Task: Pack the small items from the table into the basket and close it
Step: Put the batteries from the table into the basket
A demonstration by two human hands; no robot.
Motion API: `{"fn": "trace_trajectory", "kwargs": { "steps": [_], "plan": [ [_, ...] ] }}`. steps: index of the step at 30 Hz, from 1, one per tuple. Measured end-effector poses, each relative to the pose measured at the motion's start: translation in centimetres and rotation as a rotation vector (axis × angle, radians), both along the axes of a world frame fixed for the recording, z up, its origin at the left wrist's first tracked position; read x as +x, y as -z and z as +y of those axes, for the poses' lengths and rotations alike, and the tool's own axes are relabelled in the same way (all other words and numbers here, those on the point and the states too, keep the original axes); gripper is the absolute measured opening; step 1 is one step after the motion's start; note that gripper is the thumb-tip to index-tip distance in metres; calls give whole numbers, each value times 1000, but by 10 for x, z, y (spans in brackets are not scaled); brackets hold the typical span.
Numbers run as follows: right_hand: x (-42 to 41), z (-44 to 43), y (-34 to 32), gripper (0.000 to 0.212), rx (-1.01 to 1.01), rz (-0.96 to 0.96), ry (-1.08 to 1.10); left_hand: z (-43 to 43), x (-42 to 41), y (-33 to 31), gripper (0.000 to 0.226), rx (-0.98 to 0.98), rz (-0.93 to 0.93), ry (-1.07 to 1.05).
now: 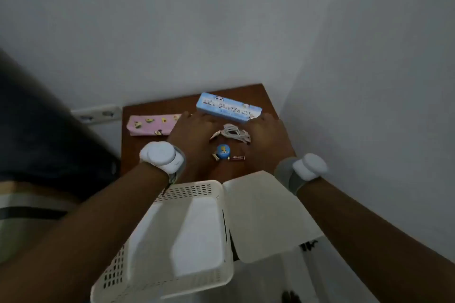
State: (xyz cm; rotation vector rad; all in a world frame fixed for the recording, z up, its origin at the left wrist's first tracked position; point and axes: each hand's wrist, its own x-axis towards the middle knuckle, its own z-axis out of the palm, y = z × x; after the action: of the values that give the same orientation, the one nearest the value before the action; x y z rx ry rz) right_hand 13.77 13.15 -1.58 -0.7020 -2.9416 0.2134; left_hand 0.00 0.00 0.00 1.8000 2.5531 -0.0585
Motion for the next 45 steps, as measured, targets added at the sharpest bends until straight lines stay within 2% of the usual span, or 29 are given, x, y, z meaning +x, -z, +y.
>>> {"fn": "trace_trajectory", "kwargs": {
  "steps": [2,5,8,13,18,23,26,29,32,38,42,45],
  "plan": [
    [-3,1,31,28,23,-87,-3,7,-5,24,32,-77,13,-14],
    [-4,-3,68,17,-11,-216,33,9,-14,57,36,-242,10,-73],
    [-8,-4,86,21,-72,-220,30,13,-22,74,40,-265,3,-64],
    [-9,-6,90,28,-54,-201,27,18,-25,84,39,-243,5,-32],
    [-9,-10,63,28,-20,-173,18,7,-19,63,31,-216,-68,-93],
    [-6,-38,7,24,-13,-17,-39,-36,-15,3,28,-99,-128,-160],
    [-2,-69,-21,23,20,16,-84,-75,-11,-30,29,-108,-98,-184],
    [0,-108,-26,28,26,-49,-134,-124,2,-42,23,-99,-48,-185],
    [1,-144,-4,27,61,-152,-203,-161,17,-29,21,-124,-24,-200],
    [1,-176,41,20,98,-229,-298,-180,38,29,19,-187,-25,-265],
    [0,-184,54,15,125,-277,-316,-183,43,54,21,-207,-60,-291],
    [-1,-191,63,19,103,-320,-303,-185,44,68,20,-220,-61,-313]
  ]
}}
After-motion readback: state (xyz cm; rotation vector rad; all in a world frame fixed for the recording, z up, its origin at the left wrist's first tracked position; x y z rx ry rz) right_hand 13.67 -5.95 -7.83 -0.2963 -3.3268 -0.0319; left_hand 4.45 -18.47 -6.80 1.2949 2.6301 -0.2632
